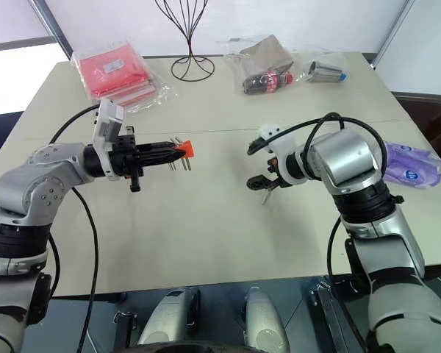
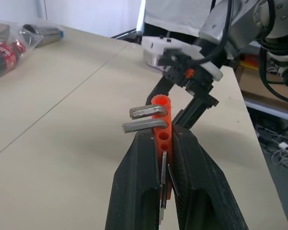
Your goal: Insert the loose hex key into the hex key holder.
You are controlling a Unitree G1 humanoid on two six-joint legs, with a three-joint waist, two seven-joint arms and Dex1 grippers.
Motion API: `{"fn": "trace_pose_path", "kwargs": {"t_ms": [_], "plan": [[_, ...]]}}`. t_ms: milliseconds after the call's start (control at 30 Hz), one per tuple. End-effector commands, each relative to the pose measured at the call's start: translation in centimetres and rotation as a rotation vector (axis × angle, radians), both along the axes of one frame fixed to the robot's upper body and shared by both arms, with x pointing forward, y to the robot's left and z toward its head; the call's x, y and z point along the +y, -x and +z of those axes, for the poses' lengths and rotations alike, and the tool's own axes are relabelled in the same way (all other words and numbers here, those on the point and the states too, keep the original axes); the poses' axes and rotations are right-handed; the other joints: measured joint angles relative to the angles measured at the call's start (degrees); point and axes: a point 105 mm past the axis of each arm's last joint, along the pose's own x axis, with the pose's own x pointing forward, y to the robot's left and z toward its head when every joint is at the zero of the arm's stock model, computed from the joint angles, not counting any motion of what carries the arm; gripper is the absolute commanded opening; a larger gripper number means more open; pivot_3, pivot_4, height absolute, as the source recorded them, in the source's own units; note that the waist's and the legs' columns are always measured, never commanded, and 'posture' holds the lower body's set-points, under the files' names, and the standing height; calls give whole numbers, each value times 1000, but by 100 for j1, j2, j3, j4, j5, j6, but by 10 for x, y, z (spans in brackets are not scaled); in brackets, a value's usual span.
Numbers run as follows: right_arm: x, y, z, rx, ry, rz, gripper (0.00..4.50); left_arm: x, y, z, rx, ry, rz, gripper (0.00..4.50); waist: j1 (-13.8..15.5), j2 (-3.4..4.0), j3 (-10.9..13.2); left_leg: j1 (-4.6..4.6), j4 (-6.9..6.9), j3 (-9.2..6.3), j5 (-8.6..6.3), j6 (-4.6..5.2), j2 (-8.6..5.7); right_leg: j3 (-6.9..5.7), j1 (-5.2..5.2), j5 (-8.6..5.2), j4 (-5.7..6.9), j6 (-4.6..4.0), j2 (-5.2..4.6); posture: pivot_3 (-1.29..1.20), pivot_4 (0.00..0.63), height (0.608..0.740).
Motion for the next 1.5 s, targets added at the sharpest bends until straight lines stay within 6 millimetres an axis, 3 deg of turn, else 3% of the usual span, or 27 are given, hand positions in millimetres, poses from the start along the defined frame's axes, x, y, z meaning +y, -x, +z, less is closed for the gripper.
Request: {"fn": "trace_pose_path", "kwargs": {"t_ms": [33, 767, 833, 900, 1067, 1100, 1333, 1400, 1500], "plan": [[-1, 0, 2, -34, 33, -6, 4462, 0, 5, 11, -56, 3, -2, 0, -6, 0, 0, 0, 1, 0, 0, 0, 0, 0, 0, 0, 0, 0, 1, 0, 150, 740], [-10, -6, -29, 14, 100, -111, 4462, -1, 8, 9, -58, -18, 0, 0, -7, -4, -3, 3, 8, -1, 0, 0, 0, -3, 8, 0, 2, 0, 7, 0, 150, 740], [-10, -6, -31, 22, 102, -108, 3945, -1, 9, 9, -59, -17, 3, 0, -8, -4, -3, 4, 10, -1, 0, 0, 0, -3, 10, 0, 2, 0, 8, 0, 150, 740], [-10, -5, -33, 26, 103, -104, 3134, 0, 9, 9, -60, -17, 7, 0, -11, -4, -3, 4, 11, -1, 0, 0, 0, -3, 11, 0, 4, 0, 8, 0, 150, 740], [-10, -6, -35, 26, 101, -102, 448, 1, 11, 8, -61, -17, 13, 0, -17, -4, -3, 4, 9, -2, 0, 0, 1, -3, 9, 0, 4, 0, 11, 0, 150, 740], [-9, -6, -35, 26, 100, -100, 112, 1, 11, 8, -61, -17, 14, 0, -17, -4, -3, 4, 9, -2, 0, 0, 1, -3, 9, 0, 4, 0, 11, 0, 150, 740], [2, -6, -30, -28, 65, -62, 112, 2, 11, 7, -59, -21, 16, 0, -17, -4, -4, 4, 8, -3, 0, 0, 1, -3, 10, 0, 4, 0, 11, 0, 150, 740], [9, -11, -19, -122, 19, -32, 112, 3, 11, 6, -57, -23, 14, 0, -31, -6, -4, 5, 8, -3, 0, 0, 2, -3, 9, 0, 4, 0, 13, 0, 150, 740], [24, -31, 24, -484, -105, 19, 112, 1, 11, 3, -47, -22, 10, 0, -47, -3, -3, 5, 8, -1, 0, 0, 0, -2, 6, 0, 6, 0, 18, 0, 150, 740]]}}
